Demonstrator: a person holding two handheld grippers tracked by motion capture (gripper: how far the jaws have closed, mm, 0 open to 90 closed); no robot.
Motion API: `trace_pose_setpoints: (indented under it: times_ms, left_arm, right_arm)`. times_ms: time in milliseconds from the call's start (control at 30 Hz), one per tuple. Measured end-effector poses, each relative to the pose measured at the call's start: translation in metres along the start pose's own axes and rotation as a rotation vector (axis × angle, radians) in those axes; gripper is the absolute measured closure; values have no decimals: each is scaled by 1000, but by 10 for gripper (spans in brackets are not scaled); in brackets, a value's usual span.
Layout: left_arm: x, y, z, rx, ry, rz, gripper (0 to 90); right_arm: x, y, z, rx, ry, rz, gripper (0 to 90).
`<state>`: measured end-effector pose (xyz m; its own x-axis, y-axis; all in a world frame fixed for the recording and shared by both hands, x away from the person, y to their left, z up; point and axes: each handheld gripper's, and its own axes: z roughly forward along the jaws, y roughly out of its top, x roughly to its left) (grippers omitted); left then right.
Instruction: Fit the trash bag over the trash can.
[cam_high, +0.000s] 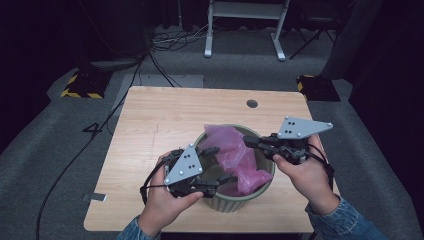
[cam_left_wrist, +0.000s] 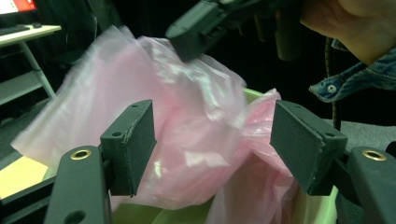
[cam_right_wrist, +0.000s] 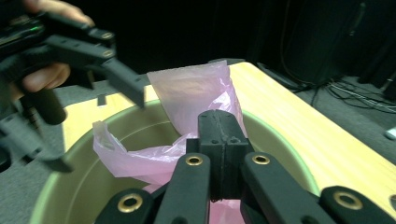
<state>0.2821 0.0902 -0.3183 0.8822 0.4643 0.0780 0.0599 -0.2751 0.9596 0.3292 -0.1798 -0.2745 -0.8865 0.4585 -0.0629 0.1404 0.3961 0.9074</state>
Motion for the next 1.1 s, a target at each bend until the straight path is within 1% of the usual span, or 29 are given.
trace_pose_setpoints:
  times_ms: [33, 100, 133, 200, 267, 367, 400, 467, 533, 600, 667, 767, 800, 867, 967, 1000, 1033, 1100]
  left_arm:
    - [2, 0, 0, 5, 6, 2, 308]
    - [7, 1, 3, 11, 16, -10, 307]
    - [9, 2, 4, 9, 3, -22, 310]
    - [10, 4, 7, 13, -21, -31, 326]
    - [9, 6, 11, 20, -39, -25, 355]
    - [8, 9, 18, 18, -50, -21, 350]
    - [8, 10, 21, 18, -47, -19, 347]
    - [8, 10, 24, 27, -49, -20, 344]
    - [8, 10, 28, 39, -49, -20, 362]
    - [9, 8, 30, 50, -61, -13, 434]
    - [10, 8, 30, 41, -72, -10, 523]
    - [11, 6, 28, 28, -81, -11, 537]
    - [11, 5, 27, 25, -87, -10, 546]
    - [11, 4, 26, 30, -87, -9, 552]
    - [11, 5, 25, 40, -94, 8, 643]
    - [10, 4, 24, 36, -97, 8, 665]
    - [11, 4, 23, 36, -96, 7, 712]
    - [12, 3, 20, 42, -74, 2, 777]
  right_arm:
    - [1, -1, 0, 3, 2, -3, 900]
    - [4, -1, 1, 8, 6, -8, 900]
    - [5, -1, 1, 9, 11, -14, 900]
    - [7, -1, 1, 6, 20, -18, 900]
    - [9, -1, 1, -5, 39, -22, 900]
    - [11, -1, 3, -9, 80, -28, 900]
    - [12, -1, 5, -2, 85, -30, 900]
    - [15, -3, 7, 7, 100, -34, 900]
    - [18, -3, 9, 8, 121, -37, 900]
    - [19, -3, 9, 5, 131, -42, 900]
    - [21, -2, 9, 4, 135, -47, 900]
    - [20, -2, 8, 2, 142, -47, 900]
    - [20, -2, 7, 5, 137, -47, 900]
    - [20, -3, 6, 9, 138, -46, 900]
    - [20, -3, 4, 11, 135, -48, 900]
    - [19, -3, 3, 8, 132, -48, 900]
    - [19, -4, 2, 7, 128, -48, 900]
    - [18, -4, 1, 10, 121, -48, 900]
